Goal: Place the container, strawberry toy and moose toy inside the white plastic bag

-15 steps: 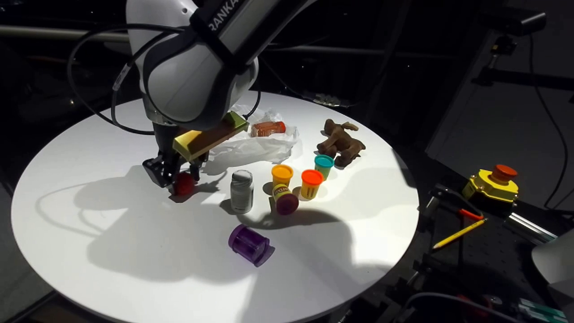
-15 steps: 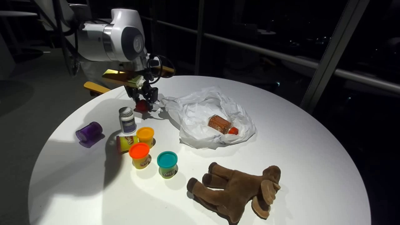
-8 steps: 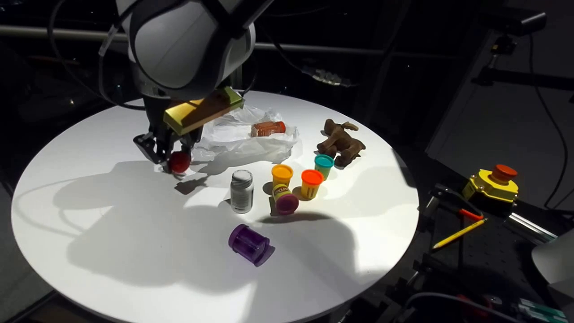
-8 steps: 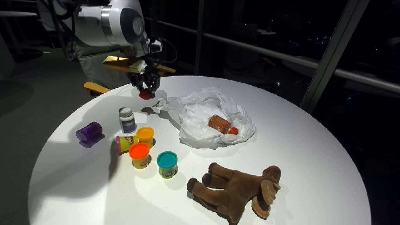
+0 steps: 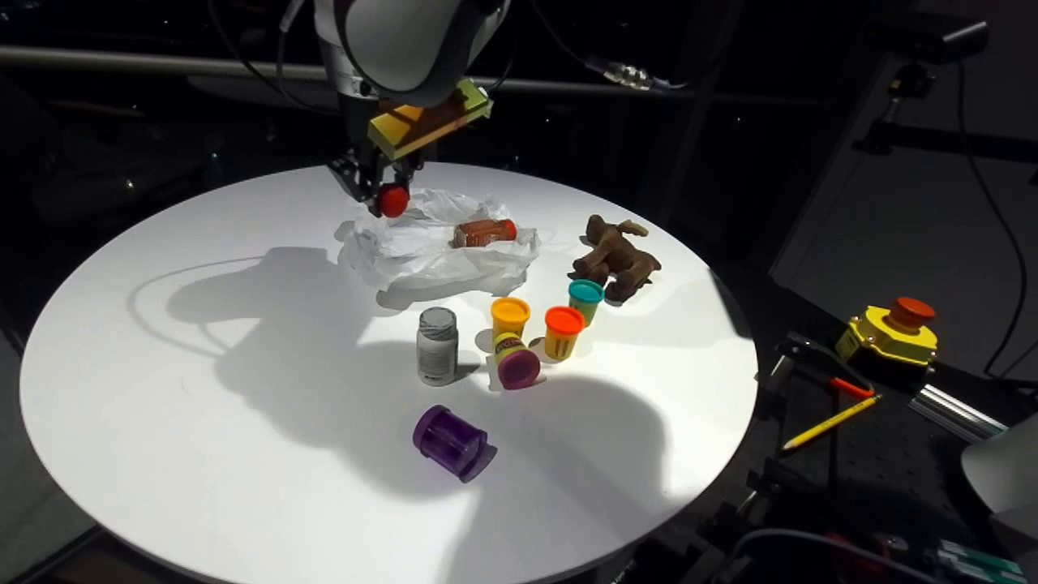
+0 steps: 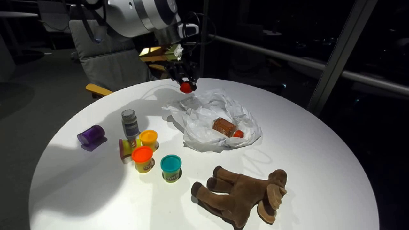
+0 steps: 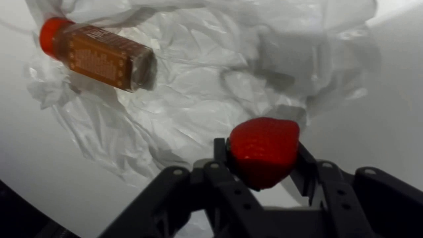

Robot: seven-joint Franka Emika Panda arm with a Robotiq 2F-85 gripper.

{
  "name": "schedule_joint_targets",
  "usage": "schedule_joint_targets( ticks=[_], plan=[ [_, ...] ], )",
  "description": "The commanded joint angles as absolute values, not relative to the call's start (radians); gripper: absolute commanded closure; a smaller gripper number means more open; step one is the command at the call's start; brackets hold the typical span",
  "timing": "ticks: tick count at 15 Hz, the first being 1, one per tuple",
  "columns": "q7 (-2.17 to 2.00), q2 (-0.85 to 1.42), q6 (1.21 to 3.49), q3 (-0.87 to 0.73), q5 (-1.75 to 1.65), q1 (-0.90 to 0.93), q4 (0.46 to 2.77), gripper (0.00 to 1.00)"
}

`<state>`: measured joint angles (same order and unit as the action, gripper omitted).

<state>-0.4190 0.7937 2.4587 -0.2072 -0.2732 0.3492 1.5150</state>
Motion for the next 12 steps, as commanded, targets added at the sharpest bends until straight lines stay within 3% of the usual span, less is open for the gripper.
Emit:
schedule_joint_targets(
  ticks=[1, 7, 8, 10, 12],
  plan=[
    [-0.484, 0.834, 2.485, -0.244, -0.303, 0.322, 1.529, 0.77],
    [-0.520, 0.880, 2.520, -0.240, -0.265, 0.268, 1.532, 0.73],
    [-0.526, 0.878, 2.530, -0.241, -0.261, 0.265, 1.536, 0.27],
    [-0.534, 0.862, 2.541, -0.240, -0.253, 0.262, 1.550, 0.21],
    [-0.556, 0.826, 2.546, -0.255, -0.259, 0.284, 1.570, 0.05]
  ],
)
